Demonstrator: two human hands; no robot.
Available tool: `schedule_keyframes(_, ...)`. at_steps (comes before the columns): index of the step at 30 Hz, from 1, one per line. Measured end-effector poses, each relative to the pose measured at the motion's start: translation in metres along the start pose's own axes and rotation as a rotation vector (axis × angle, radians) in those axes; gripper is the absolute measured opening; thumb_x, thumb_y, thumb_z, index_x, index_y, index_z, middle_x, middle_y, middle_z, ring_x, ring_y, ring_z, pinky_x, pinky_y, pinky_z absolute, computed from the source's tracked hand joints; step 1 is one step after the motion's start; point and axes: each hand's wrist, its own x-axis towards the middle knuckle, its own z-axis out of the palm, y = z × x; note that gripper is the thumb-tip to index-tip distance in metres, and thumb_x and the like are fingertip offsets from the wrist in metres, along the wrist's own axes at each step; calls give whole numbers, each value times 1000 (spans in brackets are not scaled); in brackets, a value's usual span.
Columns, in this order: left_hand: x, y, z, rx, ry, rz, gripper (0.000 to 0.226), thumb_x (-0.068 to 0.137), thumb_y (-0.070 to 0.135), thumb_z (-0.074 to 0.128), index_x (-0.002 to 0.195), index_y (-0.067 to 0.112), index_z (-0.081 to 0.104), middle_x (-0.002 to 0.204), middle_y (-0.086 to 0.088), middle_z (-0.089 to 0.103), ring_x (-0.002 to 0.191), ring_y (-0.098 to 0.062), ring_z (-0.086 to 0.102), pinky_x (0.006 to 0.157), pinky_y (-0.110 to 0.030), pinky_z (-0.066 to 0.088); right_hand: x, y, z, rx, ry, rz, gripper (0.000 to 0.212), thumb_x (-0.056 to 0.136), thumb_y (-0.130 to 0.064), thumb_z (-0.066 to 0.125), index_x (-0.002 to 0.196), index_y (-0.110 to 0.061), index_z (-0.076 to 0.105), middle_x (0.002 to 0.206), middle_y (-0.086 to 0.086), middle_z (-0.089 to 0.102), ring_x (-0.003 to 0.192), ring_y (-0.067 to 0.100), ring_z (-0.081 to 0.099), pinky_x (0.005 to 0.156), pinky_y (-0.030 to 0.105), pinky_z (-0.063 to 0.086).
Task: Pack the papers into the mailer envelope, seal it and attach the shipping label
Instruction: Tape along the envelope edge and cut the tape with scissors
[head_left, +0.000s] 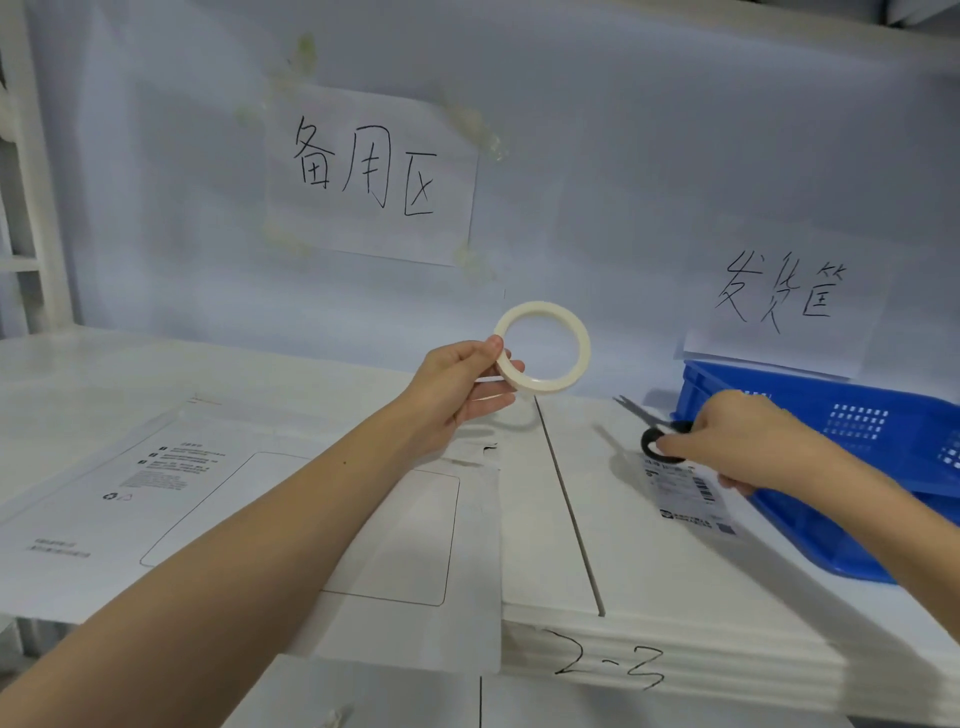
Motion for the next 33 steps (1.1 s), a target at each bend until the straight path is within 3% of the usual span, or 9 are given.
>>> schedule_keyframes(3,-1,1,1,-15,20,-14,27,100,26,56,107,2,66,91,-4,76,73,-14,74,64,-22,59,32,6,10,-109,111,-13,43,83,-42,64,59,-14,42,53,-1,45,47,17,40,52,27,33)
schedule_keyframes(7,2,0,-1,-38,38,-20,26,101,25,56,104,1,66,85,-3,77,73,-13,74,65,-22,59,64,10,30,-141,64,-15,43,91,-46,57,67,-14,42,65,1,49,57,18,45,52,29,34)
schedule_keyframes(11,5,-1,-3,-12,41,-11,27,100,26,57,103,1,67,86,-3,78,78,-13,75,71,-21,59,80,14,45,-292,112,-34,40,95,-49,51,91,-9,54,77,1,55,71,21,54,55,29,37)
schedule_keyframes(14,7,-3,-3,10,41,-9,29,99,27,59,103,-1,69,91,-7,78,81,-14,75,74,-20,58,87,15,48,-466,224,-67,38,96,-46,49,110,-10,52,101,4,59,93,26,55,67,33,42)
schedule_keyframes(16,8,-3,-3,27,51,-14,32,98,28,60,103,-3,69,91,-8,78,80,-12,75,73,-18,57,87,7,46,-361,330,-154,33,98,-41,43,109,-11,53,108,6,61,98,27,55,70,35,44)
schedule_keyframes(20,9,-2,-5,59,97,-13,34,97,29,61,97,-3,72,91,-9,77,78,-12,74,72,-15,56,70,-31,42,208,367,-411,28,99,-35,42,116,-19,57,111,-9,55,107,16,52,80,35,44)
schedule_keyframes(23,7,-1,-7,68,144,-8,33,97,29,63,91,-2,72,73,-4,74,74,-12,74,69,-15,56,59,-59,48,273,296,-615,28,95,-33,49,120,-26,59,121,-16,57,119,6,43,95,32,40)
schedule_keyframes(28,5,1,-10,70,178,-55,30,96,28,63,87,0,71,65,1,73,68,-9,74,65,-14,56,57,-77,58,348,106,-670,27,90,-30,55,114,-32,65,116,-5,63,111,11,50,92,32,44)
schedule_keyframes(33,6,1,-9,70,180,-84,30,97,26,62,83,1,70,62,2,72,67,-8,73,63,-13,56,63,-71,74,349,118,-695,36,90,-27,58,126,-33,59,118,-11,62,100,-9,45,82,6,34)
